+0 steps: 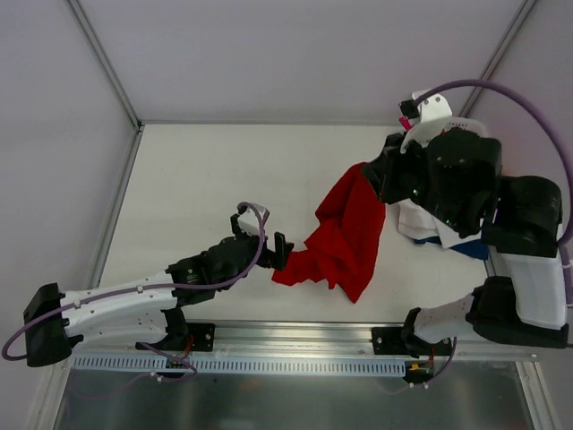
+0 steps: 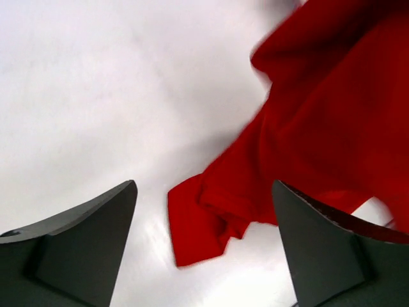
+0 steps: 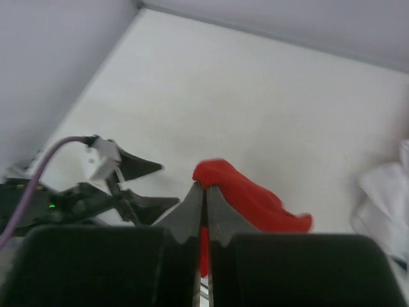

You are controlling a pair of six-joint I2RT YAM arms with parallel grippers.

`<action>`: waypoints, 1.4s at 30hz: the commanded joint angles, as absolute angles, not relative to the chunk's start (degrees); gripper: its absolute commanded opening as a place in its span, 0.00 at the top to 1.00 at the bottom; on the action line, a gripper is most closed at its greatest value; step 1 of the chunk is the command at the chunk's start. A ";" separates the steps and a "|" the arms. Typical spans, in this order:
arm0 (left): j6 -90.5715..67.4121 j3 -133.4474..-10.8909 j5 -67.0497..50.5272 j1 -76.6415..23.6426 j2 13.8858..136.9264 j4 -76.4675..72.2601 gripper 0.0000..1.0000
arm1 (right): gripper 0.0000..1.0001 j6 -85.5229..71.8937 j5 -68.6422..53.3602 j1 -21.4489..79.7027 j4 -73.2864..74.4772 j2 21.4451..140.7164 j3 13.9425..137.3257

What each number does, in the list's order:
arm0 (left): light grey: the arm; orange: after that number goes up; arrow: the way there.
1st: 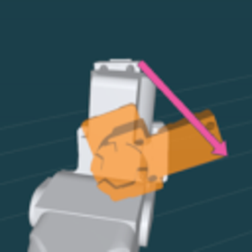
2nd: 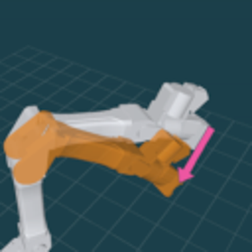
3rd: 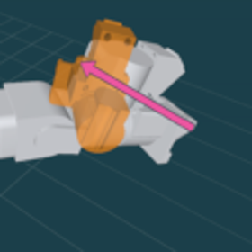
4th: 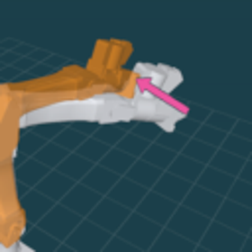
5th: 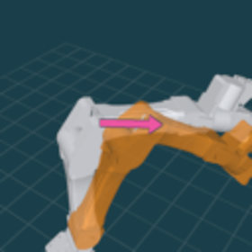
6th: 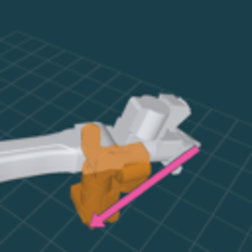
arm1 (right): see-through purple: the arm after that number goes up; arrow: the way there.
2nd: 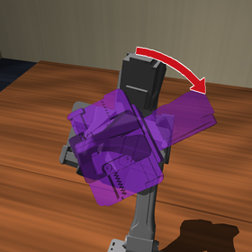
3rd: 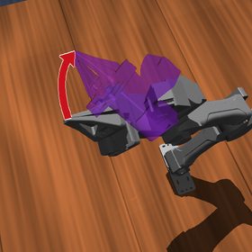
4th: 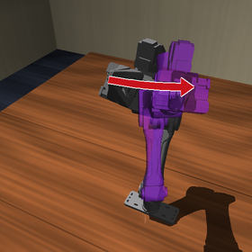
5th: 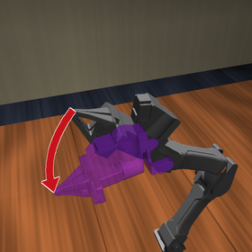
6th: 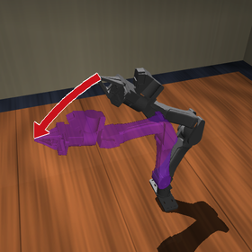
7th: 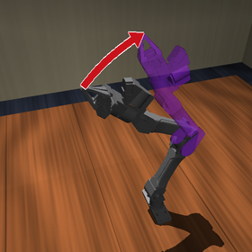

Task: Fold and stack the t-shirts
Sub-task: Flatten the tshirt out

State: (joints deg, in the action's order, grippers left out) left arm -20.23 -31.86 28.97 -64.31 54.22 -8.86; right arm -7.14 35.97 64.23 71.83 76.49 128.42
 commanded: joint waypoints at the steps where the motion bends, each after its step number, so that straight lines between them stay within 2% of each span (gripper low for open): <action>1: -15.92 -35.86 28.39 -65.47 48.97 -11.60 0.15 | 1.00 2.63 13.84 64.34 67.59 87.16 146.07; 2: -15.39 -35.95 27.87 -65.74 46.78 -11.69 0.20 | 1.00 2.90 9.80 64.42 66.80 89.88 150.34; 4: -13.63 -35.77 25.67 -66.53 43.70 -11.69 0.23 | 1.00 3.16 -3.90 64.69 61.46 93.87 155.29; 6: -11.96 -35.16 19.73 -67.24 37.29 -11.78 0.18 | 0.99 2.12 -17.49 64.86 48.52 91.60 147.26; 7: -11.52 -34.90 17.69 -67.24 32.39 -11.69 0.07 | 1.00 1.07 -20.54 65.12 43.90 88.19 142.95; 8: -10.90 -34.72 15.75 -67.32 29.82 -11.60 0.02 | 1.00 -0.95 -21.78 65.47 37.77 87.28 137.95; 9: -9.94 -34.54 13.04 -67.24 27.71 -10.99 0.01 | 1.00 -1.84 -20.67 66.44 37.36 87.54 138.77; 10: -9.50 -34.45 12.14 -67.24 23.94 -10.64 0.01 | 0.99 -2.19 -19.35 66.71 38.22 91.45 141.74; 11: -8.88 -34.28 11.35 -67.32 22.34 -10.29 0.01 | 1.00 -2.72 -20.29 66.80 41.02 94.37 150.47; 13: -7.47 -33.67 10.46 -67.24 19.27 -9.41 0.01 | 0.99 -3.86 -23.19 66.97 40.96 100.17 155.81; 16: -8.17 -31.91 10.98 -67.24 18.19 -8.70 0.01 | 0.99 -3.79 -28.83 67.67 33.24 97.32 149.69; 20: -10.10 -29.97 11.95 -67.24 19.42 -7.65 0.01 | 1.00 4.64 -19.64 68.64 39.10 91.09 147.93; 22: -10.98 -29.45 14.84 -67.32 21.34 -5.90 0.01 | 1.00 7.90 -14.88 68.64 40.43 86.51 141.97; 25: -13.18 -29.09 27.56 -67.24 27.21 -0.73 0.01 | 1.00 12.11 0.31 69.34 42.09 76.84 132.65; 26: -15.27 -29.18 34.12 -67.24 29.33 0.43 0.01 | 1.00 12.82 9.23 69.35 43.32 74.73 130.45; 29: -21.76 -30.32 42.94 -67.32 37.33 6.82 0.01 | 1.00 15.20 22.61 69.35 45.34 67.69 122.89; 32: -25.30 -32.42 44.91 -67.32 43.93 10.19 0.01 | 1.00 16.17 30.99 69.35 46.84 63.73 117.87; 42: -27.95 -34.19 44.65 -67.41 55.89 9.85 0.01 | 1.00 13.63 34.36 69.35 48.95 60.64 108.03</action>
State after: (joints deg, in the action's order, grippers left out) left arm -25.43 -32.77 41.87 -67.16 53.84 7.53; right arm 13.26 30.35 69.14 50.43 60.47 110.08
